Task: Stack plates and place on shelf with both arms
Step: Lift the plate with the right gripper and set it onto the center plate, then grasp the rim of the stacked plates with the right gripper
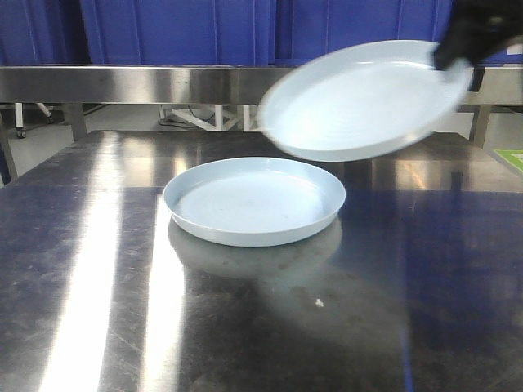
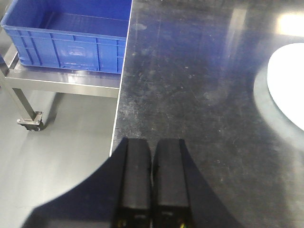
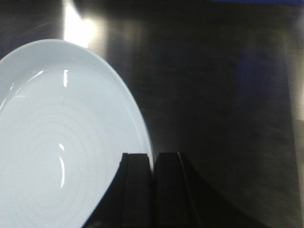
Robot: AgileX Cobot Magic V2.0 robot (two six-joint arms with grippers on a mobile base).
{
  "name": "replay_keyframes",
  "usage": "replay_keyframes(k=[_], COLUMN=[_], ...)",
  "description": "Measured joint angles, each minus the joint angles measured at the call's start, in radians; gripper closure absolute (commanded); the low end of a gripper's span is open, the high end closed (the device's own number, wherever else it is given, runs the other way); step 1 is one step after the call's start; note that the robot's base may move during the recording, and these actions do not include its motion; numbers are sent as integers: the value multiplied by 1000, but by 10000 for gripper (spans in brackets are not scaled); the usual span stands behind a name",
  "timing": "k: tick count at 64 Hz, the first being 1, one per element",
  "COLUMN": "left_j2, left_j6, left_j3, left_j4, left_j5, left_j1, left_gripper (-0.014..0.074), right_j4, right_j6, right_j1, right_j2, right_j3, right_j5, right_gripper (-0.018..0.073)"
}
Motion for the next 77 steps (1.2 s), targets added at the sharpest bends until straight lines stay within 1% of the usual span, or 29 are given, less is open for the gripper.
replay_keyframes(k=[9, 14, 18, 23, 24, 25, 26, 30, 33, 35, 50, 60, 65, 70, 77], left_j2=[0, 0, 0, 0, 0, 0, 0, 0, 0, 0, 0, 0, 0, 0, 0], left_j6=[0, 0, 0, 0, 0, 0, 0, 0, 0, 0, 0, 0, 0, 0, 0], left_j3=[0, 0, 0, 0, 0, 0, 0, 0, 0, 0, 0, 0, 0, 0, 0], left_j4=[0, 0, 0, 0, 0, 0, 0, 0, 0, 0, 0, 0, 0, 0, 0], left_j5=[0, 0, 0, 0, 0, 0, 0, 0, 0, 0, 0, 0, 0, 0, 0], left_j1=[0, 0, 0, 0, 0, 0, 0, 0, 0, 0, 0, 0, 0, 0, 0], left_gripper=[500, 500, 500, 500, 500, 500, 500, 500, 500, 500, 500, 500, 500, 500, 500], right_j4=[0, 0, 0, 0, 0, 0, 0, 0, 0, 0, 0, 0, 0, 2, 0], right_j6=[0, 0, 0, 0, 0, 0, 0, 0, 0, 0, 0, 0, 0, 0, 0], right_j1=[105, 141, 159, 171, 173, 175, 175, 182, 182, 182, 182, 182, 182, 182, 182], right_j2=[99, 155, 197, 243, 251, 257, 263, 290, 304, 312, 364, 391, 410, 416, 417], right_j3=[-82, -121, -147, -167, -169, -171, -172, -174, -174, -176, -176, -178, -178, -182, -182], right_j5=[-11, -11, -7, 1, 1, 1, 1, 8, 19, 25, 94, 108, 110, 106, 98], right_gripper=[505, 505, 477, 378, 335, 321, 274, 145, 94, 79, 113, 138, 164, 262, 521])
